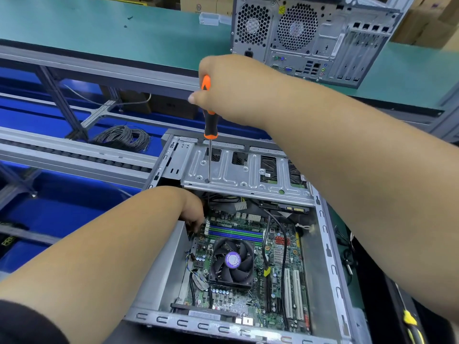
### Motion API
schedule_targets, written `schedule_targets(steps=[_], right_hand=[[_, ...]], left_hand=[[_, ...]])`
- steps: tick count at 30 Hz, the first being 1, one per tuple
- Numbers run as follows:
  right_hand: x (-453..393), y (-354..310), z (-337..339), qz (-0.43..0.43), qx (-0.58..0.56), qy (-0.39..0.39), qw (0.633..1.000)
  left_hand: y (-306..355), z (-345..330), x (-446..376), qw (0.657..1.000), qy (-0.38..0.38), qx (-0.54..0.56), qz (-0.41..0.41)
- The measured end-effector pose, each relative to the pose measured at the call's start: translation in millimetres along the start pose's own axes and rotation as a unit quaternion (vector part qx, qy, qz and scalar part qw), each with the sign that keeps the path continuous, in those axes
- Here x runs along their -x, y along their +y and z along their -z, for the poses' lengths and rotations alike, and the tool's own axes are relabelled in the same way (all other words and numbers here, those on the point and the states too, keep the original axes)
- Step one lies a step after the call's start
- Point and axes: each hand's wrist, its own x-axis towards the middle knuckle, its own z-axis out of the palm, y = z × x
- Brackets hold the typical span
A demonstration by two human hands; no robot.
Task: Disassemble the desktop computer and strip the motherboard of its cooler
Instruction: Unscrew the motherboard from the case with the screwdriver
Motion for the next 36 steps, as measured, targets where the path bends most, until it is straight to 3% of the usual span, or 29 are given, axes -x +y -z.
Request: schedule_targets(steps=[5,13,19,24,33,36], right_hand=[[5,2,3,0.014,-0.033,-0.018,0.999],[6,4,-3,0.022,0.004,0.034,0.999],[10,4,-4,0.017,-0.061,0.02,0.998],[9,4,-7,0.007,0.01,0.052,0.999],[6,6,-8,0.03,-0.036,0.049,0.998],[6,4,-8,0.025,0.01,0.068,0.997]], left_hand=[[-1,2,0,1.0,0.003,-0.012,0.01],[-1,0,-4,0.998,-0.011,0.052,0.019],[-2,0,-6,0.998,-0.012,0.056,0.02],[-4,0,-5,0.998,-0.007,0.066,0.011],[-5,-2,-14,0.996,-0.023,0.088,0.019],[-4,-1,-13,0.996,-0.028,0.076,0.023]])
